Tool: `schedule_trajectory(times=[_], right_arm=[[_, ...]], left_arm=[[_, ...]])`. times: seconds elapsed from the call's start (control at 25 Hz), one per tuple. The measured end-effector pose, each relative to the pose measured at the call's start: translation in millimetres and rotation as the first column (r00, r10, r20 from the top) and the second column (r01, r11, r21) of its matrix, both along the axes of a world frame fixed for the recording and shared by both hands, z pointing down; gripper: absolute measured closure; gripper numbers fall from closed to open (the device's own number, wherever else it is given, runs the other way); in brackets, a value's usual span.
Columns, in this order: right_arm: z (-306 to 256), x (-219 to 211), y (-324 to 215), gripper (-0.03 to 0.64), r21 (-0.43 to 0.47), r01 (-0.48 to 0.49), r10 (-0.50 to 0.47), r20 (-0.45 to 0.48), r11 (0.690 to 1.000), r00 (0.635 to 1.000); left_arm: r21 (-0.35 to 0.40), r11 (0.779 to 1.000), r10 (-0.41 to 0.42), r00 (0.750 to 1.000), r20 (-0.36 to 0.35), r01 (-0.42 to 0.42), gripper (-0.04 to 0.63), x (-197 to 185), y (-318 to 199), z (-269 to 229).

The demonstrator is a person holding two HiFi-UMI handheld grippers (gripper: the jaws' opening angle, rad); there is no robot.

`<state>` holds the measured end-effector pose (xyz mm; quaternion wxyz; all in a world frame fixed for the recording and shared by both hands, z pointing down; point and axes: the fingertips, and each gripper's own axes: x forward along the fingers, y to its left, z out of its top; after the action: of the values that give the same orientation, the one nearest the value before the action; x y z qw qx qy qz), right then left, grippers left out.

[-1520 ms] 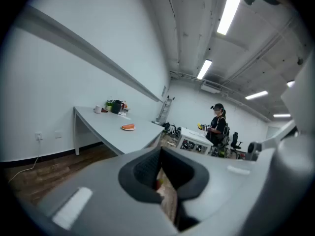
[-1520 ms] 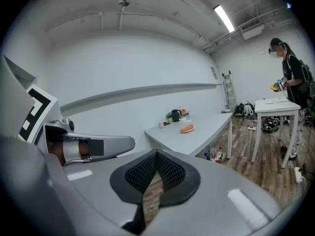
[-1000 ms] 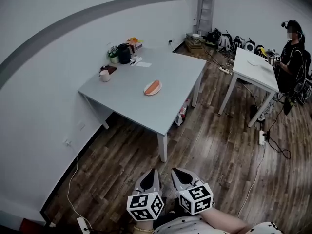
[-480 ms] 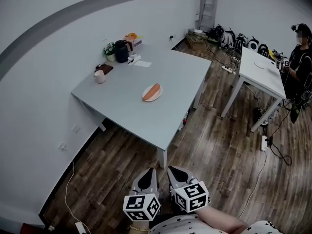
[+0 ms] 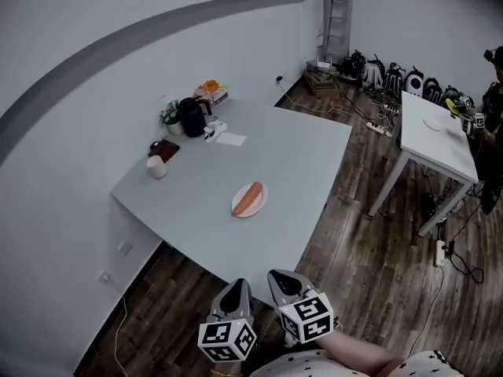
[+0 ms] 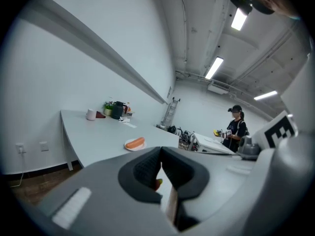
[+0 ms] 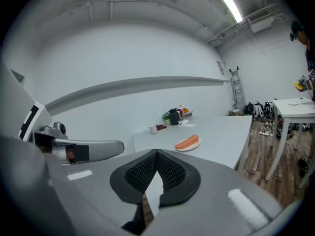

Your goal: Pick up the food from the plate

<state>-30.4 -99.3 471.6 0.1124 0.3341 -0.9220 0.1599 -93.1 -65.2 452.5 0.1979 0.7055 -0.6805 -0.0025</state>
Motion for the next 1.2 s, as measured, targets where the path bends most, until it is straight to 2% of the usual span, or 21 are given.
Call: schedule_trajectory(times=[0.2,0.44,0.64,1.0,1.04,1.08,1.2], right_arm=[[14,-24,-45,0.618,-0.053,-0.002,0.001,-0.022,0.999,1.0],[21,-44,-100,0.618,-0.082,-0.07,0.068,-0.025,0.994,0.997],[24,-51,-141,0.618,-0.077,-0.165,0.162,-0.04,0.983,0.986],[48,-66,-188,0.618,-0.128,-0.268,0.258,-0.088,0.955,0.962],[52,-69,-194,0.618,-0.129,-0.276,0.265,-0.096,0.953,0.96],[56,-71,-200,0.618,-0.128,-0.286,0.274,-0.106,0.95,0.956],[62,-75,-221,0.618,-0.101,-0.329,0.314,-0.139,0.939,0.939]], left_arm=[[-0.031,0.999,0.012,1.0,0.011,-0.012,0.588,-22,-50,4],[-0.078,0.988,0.133,0.991,-0.016,-0.134,0.588,-39,-112,21],[-0.119,0.974,0.195,0.981,0.021,-0.191,0.588,-62,-166,33],[-0.243,0.912,0.357,0.932,0.069,-0.331,0.586,-84,-263,82],[-0.264,0.9,0.377,0.923,0.075,-0.347,0.572,-84,-275,91],[-0.291,0.887,0.397,0.915,0.079,-0.359,0.488,-84,-287,100],[-0.38,0.848,0.435,0.895,0.102,-0.369,0.405,-88,-322,132]])
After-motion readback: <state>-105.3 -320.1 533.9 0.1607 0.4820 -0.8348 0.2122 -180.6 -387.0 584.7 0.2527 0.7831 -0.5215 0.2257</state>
